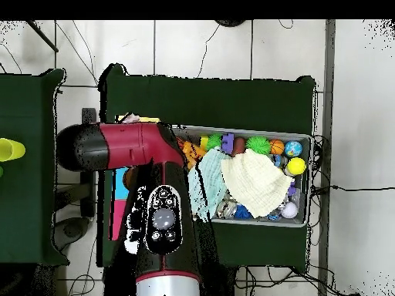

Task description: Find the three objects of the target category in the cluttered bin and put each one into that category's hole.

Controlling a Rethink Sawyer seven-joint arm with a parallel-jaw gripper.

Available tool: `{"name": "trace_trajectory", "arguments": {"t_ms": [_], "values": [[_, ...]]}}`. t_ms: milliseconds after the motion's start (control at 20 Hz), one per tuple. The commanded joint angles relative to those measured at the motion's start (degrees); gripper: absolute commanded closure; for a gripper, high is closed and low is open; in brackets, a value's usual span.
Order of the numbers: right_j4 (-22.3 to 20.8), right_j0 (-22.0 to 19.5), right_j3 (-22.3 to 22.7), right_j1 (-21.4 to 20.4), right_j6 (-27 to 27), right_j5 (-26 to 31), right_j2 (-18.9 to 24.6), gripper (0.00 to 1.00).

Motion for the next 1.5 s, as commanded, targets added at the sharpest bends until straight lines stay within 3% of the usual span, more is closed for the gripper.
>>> {"name": "trace_trajectory", "arguments": {"t_ms": [50,550,1100,1500], "values": [[1.9,-2.6,-4.0,7.6,12.4,-4.9,-0.6,1.0],[2.8,-1.7,-5.3,8.3,11.9,-2.9,-2.5,1.0],[4.2,-1.0,1.9,5.5,12.1,-3.0,-3.1,1.0],[4.8,-1.0,4.0,5.3,11.4,-3.4,-3.4,1.0]]}}
